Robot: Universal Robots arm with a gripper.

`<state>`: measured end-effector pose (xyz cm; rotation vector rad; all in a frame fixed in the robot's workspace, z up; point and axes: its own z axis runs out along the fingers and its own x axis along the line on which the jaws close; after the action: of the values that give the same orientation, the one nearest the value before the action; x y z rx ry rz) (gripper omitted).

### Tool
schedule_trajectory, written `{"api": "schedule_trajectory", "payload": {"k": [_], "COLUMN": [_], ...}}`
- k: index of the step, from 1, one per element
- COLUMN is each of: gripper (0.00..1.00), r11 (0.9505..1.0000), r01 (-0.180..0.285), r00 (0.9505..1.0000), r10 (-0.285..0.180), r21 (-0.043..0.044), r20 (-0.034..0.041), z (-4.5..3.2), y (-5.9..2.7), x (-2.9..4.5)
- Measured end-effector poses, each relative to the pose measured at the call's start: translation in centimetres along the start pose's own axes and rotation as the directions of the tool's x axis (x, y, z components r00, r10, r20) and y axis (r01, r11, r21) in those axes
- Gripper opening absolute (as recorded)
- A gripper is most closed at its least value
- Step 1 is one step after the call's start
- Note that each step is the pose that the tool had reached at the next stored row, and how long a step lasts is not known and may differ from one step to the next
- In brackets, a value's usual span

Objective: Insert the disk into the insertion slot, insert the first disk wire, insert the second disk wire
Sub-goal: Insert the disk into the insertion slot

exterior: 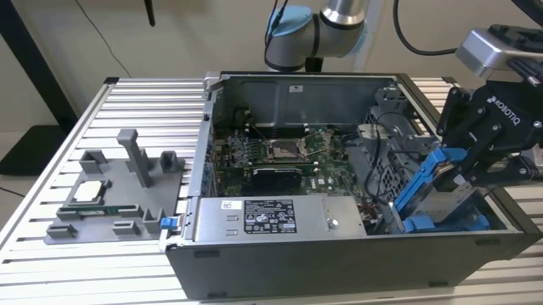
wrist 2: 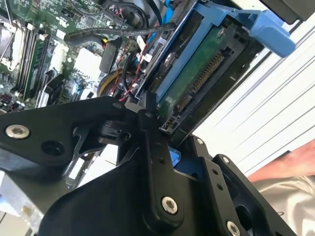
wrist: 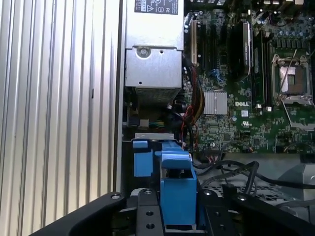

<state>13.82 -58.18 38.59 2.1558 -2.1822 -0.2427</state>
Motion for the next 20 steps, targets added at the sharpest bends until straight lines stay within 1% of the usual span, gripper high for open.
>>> {"api": "schedule_trajectory", "payload": {"k": [5,7,10,14,20], "gripper": [0.0,0.0,0.0,0.0,0.0], "r11": [1.0,0.9999,0.9998,0.9998,0.9998], "r01": [0.004,0.005,0.007,0.007,0.007], "r00": [0.9997,0.9996,0.9994,0.9993,0.9993], "r10": [-0.004,-0.006,-0.007,-0.008,-0.008], "r21": [0.0071,0.0115,0.0174,0.0203,0.0204], "r20": [0.0229,0.029,0.0349,0.0364,0.0363], "z": [0.04,0.1,0.22,0.34,0.36], "y": [0.19,0.33,0.53,0.58,0.59], "x": [-0.01,-0.02,0.0,0.0,0.0]}}
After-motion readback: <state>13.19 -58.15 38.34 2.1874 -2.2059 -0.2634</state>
